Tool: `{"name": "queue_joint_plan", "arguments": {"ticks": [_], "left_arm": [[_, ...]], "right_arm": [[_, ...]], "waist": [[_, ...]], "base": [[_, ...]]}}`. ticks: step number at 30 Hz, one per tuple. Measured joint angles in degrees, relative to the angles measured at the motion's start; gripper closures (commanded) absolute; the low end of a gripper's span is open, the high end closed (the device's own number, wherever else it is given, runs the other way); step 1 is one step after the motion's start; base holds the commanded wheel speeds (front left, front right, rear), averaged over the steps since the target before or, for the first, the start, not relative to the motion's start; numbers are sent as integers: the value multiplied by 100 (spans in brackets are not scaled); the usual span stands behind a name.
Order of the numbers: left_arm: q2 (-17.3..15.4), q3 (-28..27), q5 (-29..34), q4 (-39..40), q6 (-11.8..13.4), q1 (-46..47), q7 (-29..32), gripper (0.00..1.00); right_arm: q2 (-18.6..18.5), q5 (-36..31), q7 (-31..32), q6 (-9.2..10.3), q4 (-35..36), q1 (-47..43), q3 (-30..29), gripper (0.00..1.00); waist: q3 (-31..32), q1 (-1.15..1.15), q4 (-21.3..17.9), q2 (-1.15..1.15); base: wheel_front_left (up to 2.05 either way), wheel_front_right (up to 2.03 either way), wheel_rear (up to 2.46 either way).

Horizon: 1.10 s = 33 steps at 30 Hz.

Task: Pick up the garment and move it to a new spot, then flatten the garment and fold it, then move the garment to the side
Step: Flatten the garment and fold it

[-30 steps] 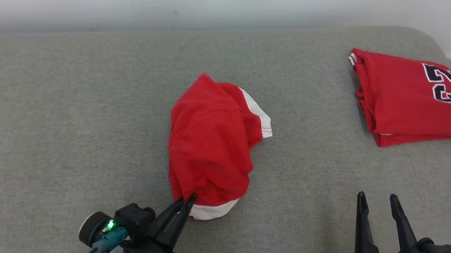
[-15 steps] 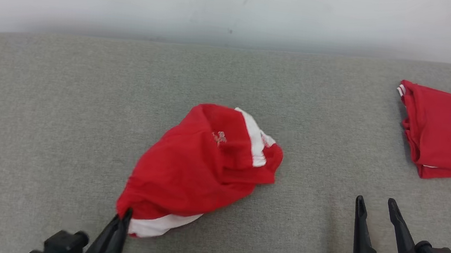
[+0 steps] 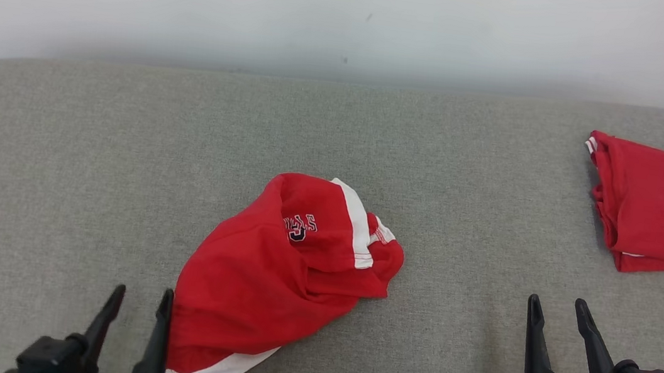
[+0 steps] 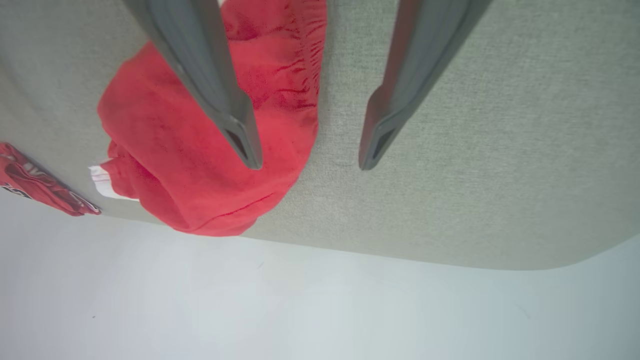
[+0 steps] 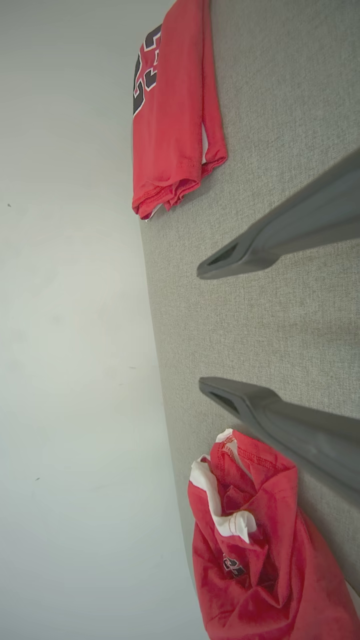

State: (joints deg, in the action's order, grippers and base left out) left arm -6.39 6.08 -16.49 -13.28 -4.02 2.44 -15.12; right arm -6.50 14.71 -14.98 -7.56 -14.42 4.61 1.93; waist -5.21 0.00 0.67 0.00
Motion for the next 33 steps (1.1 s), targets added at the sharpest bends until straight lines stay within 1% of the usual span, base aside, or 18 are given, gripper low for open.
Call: {"name": "queue_joint_plan", "arguments": {"ticks": [8, 11, 16, 21, 26, 33], "left_arm": [[158, -668, 414, 731, -8, 3, 0, 0], [199, -811, 556, 775, -12, 2, 0, 0], [215, -993, 654, 730, -113, 9, 0, 0], [246, -1056, 734, 686, -205, 68, 0, 0], [296, -982, 770, 636, -248, 137, 0, 0], [336, -836, 761, 592, -263, 245, 0, 0]], "right_arm": [[0, 0, 0, 0, -3, -41, 32, 0], [5, -1, 0, 0, -3, -103, 66, 0], [5, 11, 0, 0, -16, -146, 165, 0], [-3, 45, 3, 0, -109, -42, 617, 0], [-22, 129, 41, 0, -365, 452, 1220, 0], [0, 324, 41, 0, -1091, 1359, 1881, 0]], "waist": [[138, 0, -4, 0], [172, 0, -21, 0], [185, 0, -49, 0], [141, 0, -20, 0], [74, 0, 110, 0], [-68, 0, 401, 0]], "base": [[0, 0, 0], [0, 0, 0], [0, 0, 0], [0, 0, 0], [0, 0, 0], [0, 0, 0]]}}
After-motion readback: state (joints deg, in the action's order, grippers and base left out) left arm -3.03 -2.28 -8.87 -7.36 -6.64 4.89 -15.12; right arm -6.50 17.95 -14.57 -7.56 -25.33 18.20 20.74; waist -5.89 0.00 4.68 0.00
